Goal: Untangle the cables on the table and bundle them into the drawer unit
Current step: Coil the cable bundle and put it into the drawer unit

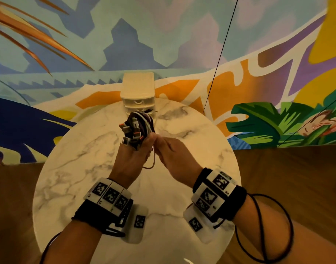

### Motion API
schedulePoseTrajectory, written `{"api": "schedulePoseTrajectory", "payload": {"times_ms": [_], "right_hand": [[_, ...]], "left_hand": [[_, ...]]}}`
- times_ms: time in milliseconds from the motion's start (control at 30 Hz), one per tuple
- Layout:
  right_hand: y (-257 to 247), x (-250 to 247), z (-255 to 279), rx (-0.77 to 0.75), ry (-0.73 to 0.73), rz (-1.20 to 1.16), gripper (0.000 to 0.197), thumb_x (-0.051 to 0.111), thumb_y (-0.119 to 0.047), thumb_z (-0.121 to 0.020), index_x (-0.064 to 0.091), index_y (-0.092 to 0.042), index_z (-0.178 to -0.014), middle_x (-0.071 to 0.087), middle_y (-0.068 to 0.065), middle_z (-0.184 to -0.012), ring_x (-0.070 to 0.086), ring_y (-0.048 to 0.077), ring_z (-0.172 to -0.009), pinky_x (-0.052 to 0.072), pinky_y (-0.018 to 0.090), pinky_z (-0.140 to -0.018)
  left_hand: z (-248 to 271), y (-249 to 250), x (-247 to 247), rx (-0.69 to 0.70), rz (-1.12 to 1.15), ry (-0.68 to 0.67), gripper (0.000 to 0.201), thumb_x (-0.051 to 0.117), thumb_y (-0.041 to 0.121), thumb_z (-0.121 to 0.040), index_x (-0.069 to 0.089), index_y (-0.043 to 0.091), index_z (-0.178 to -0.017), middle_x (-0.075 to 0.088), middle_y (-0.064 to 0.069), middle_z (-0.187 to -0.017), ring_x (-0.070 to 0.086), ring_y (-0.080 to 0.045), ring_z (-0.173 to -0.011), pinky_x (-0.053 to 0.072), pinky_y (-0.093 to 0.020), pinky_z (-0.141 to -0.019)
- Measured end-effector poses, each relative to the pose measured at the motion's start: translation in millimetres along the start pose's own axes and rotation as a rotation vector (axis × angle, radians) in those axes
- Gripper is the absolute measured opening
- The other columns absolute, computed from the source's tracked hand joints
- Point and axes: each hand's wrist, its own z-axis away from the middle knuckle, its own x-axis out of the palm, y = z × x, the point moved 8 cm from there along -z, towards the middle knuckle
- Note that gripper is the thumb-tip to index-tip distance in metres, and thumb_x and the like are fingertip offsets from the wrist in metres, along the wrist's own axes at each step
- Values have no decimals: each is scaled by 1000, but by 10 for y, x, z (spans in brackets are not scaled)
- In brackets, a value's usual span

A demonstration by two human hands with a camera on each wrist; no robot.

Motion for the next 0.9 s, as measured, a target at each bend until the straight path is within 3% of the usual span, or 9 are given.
{"api": "schedulePoseTrajectory", "payload": {"times_ms": [100,200,233,300,367,567,700,767,900], "right_hand": [[-19,52,52,-13,37,-50,46,30,-34,-103,42,-26,-59,40,-9,-51,33,5,-48,28,21,-52],[-82,56,81,-68,61,27,43,28,-35,-103,38,-36,-60,42,-9,-54,37,7,-51,29,24,-53],[-71,95,104,-75,44,73,42,28,-36,-102,37,-36,-62,41,-9,-55,37,9,-50,28,27,-54],[-11,213,169,-77,-8,149,40,26,-38,-102,34,-33,-64,39,-6,-56,36,15,-51,29,35,-55],[81,327,235,-99,-33,203,38,22,-42,-101,30,-32,-66,37,-3,-54,35,23,-52,29,38,-55],[378,458,295,-150,-37,208,48,6,-66,-90,29,-32,-66,34,-3,-51,34,23,-48,27,34,-52],[525,404,212,-147,-124,280,39,17,-55,-96,30,-35,-65,33,-4,-51,32,21,-49,26,32,-55],[568,349,162,-177,-166,359,36,25,-48,-98,39,-30,-70,36,-5,-53,35,20,-51,25,30,-56],[655,205,98,-151,-138,352,61,17,-65,-89,54,-17,-79,53,-3,-61,48,20,-58,36,33,-57]], "left_hand": [[-15,52,89,5,122,-39,18,63,49,-74,66,49,-92,58,0,-84,52,-15,-79,42,-26,-69],[-93,45,90,-48,274,24,39,73,40,-77,62,29,-112,69,12,-84,64,-7,-82,52,-25,-75],[-125,46,83,-72,337,44,44,73,39,-76,61,18,-113,67,7,-78,64,-10,-74,54,-27,-70],[-177,81,72,-105,453,66,32,68,28,-82,61,8,-106,57,0,-63,55,-13,-57,50,-26,-58],[-218,124,75,-124,555,48,19,56,17,-90,60,6,-105,50,-1,-60,49,-14,-55,48,-25,-60],[-191,125,121,-179,665,-78,34,43,14,-92,56,0,-120,44,1,-60,44,-12,-56,48,-24,-68],[-131,85,151,-193,666,-174,42,46,15,-81,56,1,-120,43,3,-59,43,-11,-55,47,-25,-70],[-94,81,164,-202,675,-230,41,46,14,-79,56,2,-117,41,4,-57,41,-10,-52,46,-26,-70],[-61,90,153,-193,746,-322,42,61,15,-72,59,2,-113,38,5,-54,38,-10,-48,47,-26,-66]]}}
